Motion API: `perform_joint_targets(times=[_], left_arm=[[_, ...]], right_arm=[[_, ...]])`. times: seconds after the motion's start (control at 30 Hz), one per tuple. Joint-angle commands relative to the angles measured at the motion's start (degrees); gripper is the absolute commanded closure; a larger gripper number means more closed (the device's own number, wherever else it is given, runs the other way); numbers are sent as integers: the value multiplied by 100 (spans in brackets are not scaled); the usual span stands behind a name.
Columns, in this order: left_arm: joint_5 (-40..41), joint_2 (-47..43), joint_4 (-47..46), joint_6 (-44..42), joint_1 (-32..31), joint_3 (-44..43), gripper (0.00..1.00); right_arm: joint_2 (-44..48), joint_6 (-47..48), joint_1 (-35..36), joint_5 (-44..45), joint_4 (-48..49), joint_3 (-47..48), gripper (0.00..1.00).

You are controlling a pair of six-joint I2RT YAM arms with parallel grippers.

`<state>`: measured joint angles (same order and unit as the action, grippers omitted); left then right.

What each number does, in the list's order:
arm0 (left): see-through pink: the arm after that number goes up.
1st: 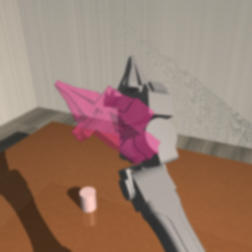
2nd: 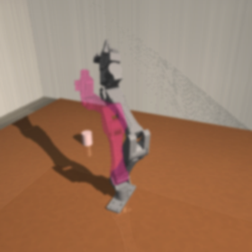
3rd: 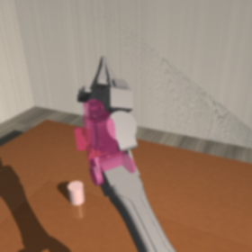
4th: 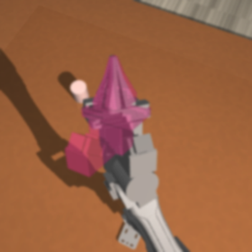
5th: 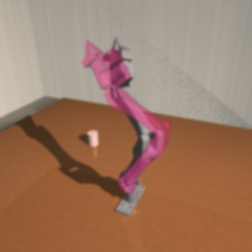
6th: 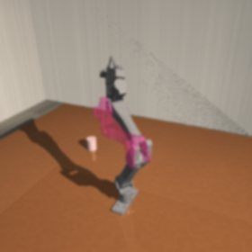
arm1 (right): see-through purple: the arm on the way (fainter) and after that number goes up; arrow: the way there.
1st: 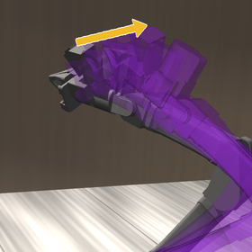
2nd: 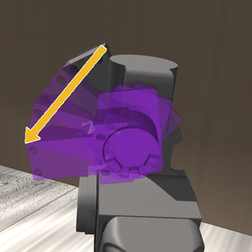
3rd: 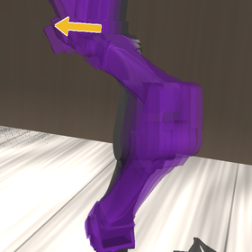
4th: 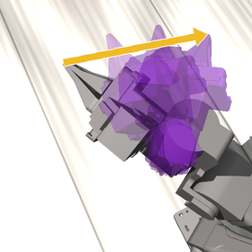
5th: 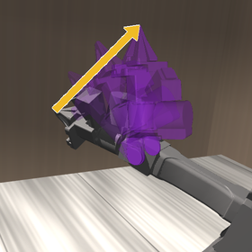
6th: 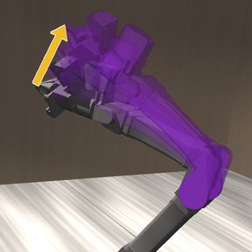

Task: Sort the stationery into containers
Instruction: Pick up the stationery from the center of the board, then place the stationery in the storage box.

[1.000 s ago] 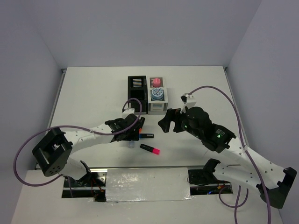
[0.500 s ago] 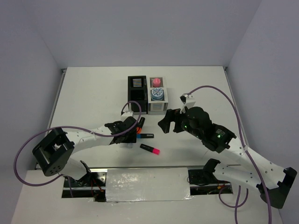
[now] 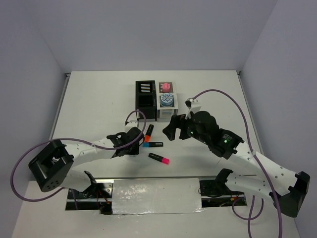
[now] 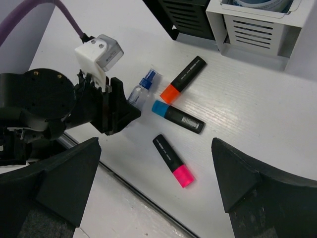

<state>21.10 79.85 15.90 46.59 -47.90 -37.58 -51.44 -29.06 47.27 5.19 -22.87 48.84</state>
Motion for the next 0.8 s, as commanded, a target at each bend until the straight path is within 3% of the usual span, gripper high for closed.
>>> perform_joint_targets(times=[0.0,0.1,0.13,0.33,0.47,0.77], left_arm=[[-53,-504,-394,-80,-87,207,100],[-10,-1645,-1113,-280,-420,672,100],[16,-2240,-1742,-386,-518,804,100],[-290,-3861,-3601,-1116,-800,1990,100],[-554,-4276,-4269,-1380,-800,2150,100],[-958,-4303,-4605,-1547,-791,2106,100]], right_arm=[[20,-257,28,17,529,-32,0],[82,-722,46,88,1133,-225,0],[55,-820,46,26,1284,-261,0],[-427,-1629,300,360,2304,-437,1],[-1051,-1411,598,412,2498,106,2],[-2124,-1225,977,422,2453,583,6]])
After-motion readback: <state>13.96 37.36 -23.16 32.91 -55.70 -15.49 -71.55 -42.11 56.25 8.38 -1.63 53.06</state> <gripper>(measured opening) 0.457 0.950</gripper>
